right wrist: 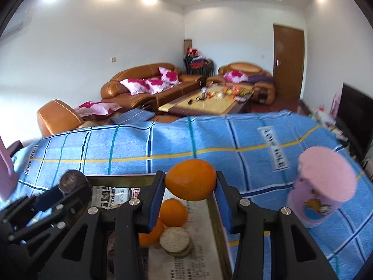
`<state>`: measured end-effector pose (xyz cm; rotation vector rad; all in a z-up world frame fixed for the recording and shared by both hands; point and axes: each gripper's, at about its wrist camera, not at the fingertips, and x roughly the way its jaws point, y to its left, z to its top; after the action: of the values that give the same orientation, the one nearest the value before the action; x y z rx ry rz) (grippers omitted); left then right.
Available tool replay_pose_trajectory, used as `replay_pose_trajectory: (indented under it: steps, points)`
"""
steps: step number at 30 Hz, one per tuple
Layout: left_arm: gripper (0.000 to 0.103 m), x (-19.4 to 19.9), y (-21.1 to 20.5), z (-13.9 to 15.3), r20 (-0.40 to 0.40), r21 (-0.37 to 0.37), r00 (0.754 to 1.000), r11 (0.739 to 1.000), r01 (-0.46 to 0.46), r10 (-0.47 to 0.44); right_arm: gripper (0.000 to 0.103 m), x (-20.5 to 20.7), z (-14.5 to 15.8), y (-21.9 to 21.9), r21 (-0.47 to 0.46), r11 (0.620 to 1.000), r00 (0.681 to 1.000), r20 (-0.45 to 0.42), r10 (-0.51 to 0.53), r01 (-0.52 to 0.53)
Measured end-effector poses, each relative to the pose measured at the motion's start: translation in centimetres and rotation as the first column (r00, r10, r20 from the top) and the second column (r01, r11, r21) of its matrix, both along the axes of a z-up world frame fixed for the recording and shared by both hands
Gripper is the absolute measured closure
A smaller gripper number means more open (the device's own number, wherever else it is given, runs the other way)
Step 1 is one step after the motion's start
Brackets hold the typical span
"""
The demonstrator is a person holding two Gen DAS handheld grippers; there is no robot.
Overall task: Organize fruits
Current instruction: 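Lower both fruits into the tin and open both grippers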
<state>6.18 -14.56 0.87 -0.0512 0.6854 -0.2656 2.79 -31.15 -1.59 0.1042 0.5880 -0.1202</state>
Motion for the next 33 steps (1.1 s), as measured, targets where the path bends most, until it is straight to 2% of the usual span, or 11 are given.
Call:
replay_pose_trajectory:
  steps: [3, 11, 19, 23, 25, 30, 33]
  points:
    - [0.064, 0.2, -0.5, -0.6, -0.017, 0.020, 1.000, 1.000, 0.012, -0.012, 0.059, 0.8, -0.7, 0.1, 0.033, 0.999, 0.999, -0.036, 0.030, -0.029]
    - [0.065, 1.2, -0.8, -2.2, -0.078, 0.087, 0.997, 0.996, -0.001, 0.008, 0.058, 2.9, -2.7, 0.9, 0.041, 0.995, 0.983, -0.153, 0.097, -0.092]
    - [0.065, 1.4, -1.4, -2.1, -0.052, 0.137, 0.998, 0.991, -0.010, 0.017, 0.058, 3.0, -3.0, 1.1, 0.016, 0.994, 0.981, -0.159, 0.108, -0.107]
    - [0.065, 1.3, -2.0, -2.4, -0.023, 0.200, 0.999, 0.979, -0.025, 0.030, 0.058, 3.5, -3.0, 1.8, -0.055, 0.993, 0.981, -0.169, 0.096, -0.106]
    - [0.065, 1.3, -2.0, -2.3, -0.021, 0.208, 0.999, 0.978, -0.029, 0.034, 0.058, 3.4, -3.1, 2.1, -0.077, 0.991, 0.982, -0.160, 0.096, -0.109]
    - [0.063, 1.0, -2.2, -2.2, -0.028, 0.226, 0.999, 0.974, -0.014, 0.021, 0.057, 3.1, -3.5, 1.4, -0.009, 0.992, 0.978, -0.168, 0.126, -0.129]
    - [0.061, 0.8, -2.1, -2.0, -0.042, 0.212, 0.999, 0.977, -0.003, 0.012, 0.057, 2.5, -3.4, 1.0, 0.021, 0.990, 0.977, -0.160, 0.138, -0.137]
